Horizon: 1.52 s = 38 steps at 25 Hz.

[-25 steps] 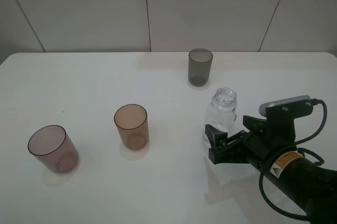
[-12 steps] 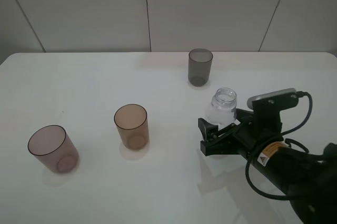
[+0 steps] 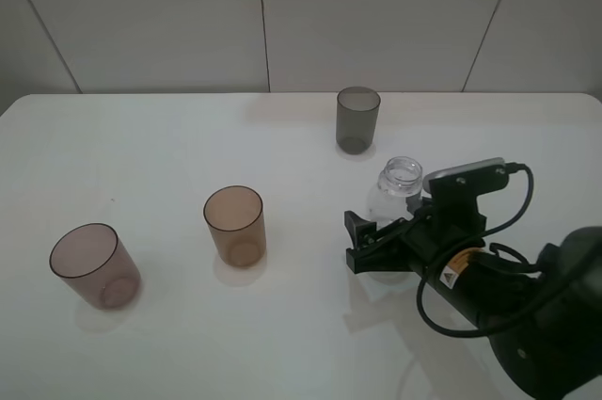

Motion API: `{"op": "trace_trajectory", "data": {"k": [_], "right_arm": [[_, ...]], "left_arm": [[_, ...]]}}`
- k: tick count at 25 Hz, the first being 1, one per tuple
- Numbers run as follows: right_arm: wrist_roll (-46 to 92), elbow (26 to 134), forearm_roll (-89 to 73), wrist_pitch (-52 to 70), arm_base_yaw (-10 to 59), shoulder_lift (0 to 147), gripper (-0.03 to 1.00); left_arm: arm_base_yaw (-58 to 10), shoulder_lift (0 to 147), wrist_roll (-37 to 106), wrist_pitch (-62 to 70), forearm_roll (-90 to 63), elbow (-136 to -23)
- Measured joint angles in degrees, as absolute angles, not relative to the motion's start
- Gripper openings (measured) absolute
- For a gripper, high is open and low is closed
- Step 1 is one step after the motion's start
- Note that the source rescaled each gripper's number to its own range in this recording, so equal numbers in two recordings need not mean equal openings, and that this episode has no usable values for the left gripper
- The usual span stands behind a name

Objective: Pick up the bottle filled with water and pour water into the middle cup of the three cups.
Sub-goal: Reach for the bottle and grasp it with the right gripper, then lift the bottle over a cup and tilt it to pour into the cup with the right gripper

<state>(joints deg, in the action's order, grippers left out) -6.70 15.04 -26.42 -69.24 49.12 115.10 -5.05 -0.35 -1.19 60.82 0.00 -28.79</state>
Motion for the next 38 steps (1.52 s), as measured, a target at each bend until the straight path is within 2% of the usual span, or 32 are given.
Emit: {"op": "trace_trajectory", "data": {"k": [4,9,10,11,12,13,14,15,25,31,34,38], "right_arm": [[-6.70,15.70,-26.42,-69.24,48.93,116.31,0.75],[-6.70,16.92,-26.43,-69.25,48.66,117.28,0.73],[-6.70,17.07,-26.43,-69.25,48.66,117.28,0.68],[-6.70,17.07,-26.43,-69.25,48.66,117.28,0.68],[-6.70,17.07,-26.43,-69.25,48.66,117.28,0.56],[-6.70,17.07,-26.43,-69.25,48.66,117.28,0.36],[-6.64,17.07,-26.47,-69.25,48.66,117.28,0.11],[-6.74,17.07,-26.53,-69.23,48.66,117.28,0.00],[-5.58,17.07,-25.14,-69.17,48.66,117.13,0.00],[2.77,15.97,-23.70,-67.54,48.66,108.22,0.00],[9.86,16.44,-23.96,-61.11,48.66,100.65,0.00],[23.43,19.03,-26.25,-45.45,48.66,93.19,0.00]], "left_arm": [[-5.05,-0.35,-1.19,60.82,0.00,-28.79],[-5.05,-0.35,-1.19,60.82,0.00,-28.79],[-5.05,-0.35,-1.19,60.82,0.00,-28.79],[-5.05,-0.35,-1.19,60.82,0.00,-28.79],[-5.05,-0.35,-1.19,60.82,0.00,-28.79],[-5.05,-0.35,-1.19,60.82,0.00,-28.79],[-5.05,-0.35,-1.19,60.82,0.00,-28.79],[-5.05,-0.35,-1.19,60.82,0.00,-28.79],[-5.05,-0.35,-1.19,60.82,0.00,-28.79],[-5.05,-0.35,-1.19,60.82,0.00,-28.79],[-5.05,-0.35,-1.19,60.82,0.00,-28.79],[-5.05,-0.35,-1.19,60.82,0.00,-28.79]]}}
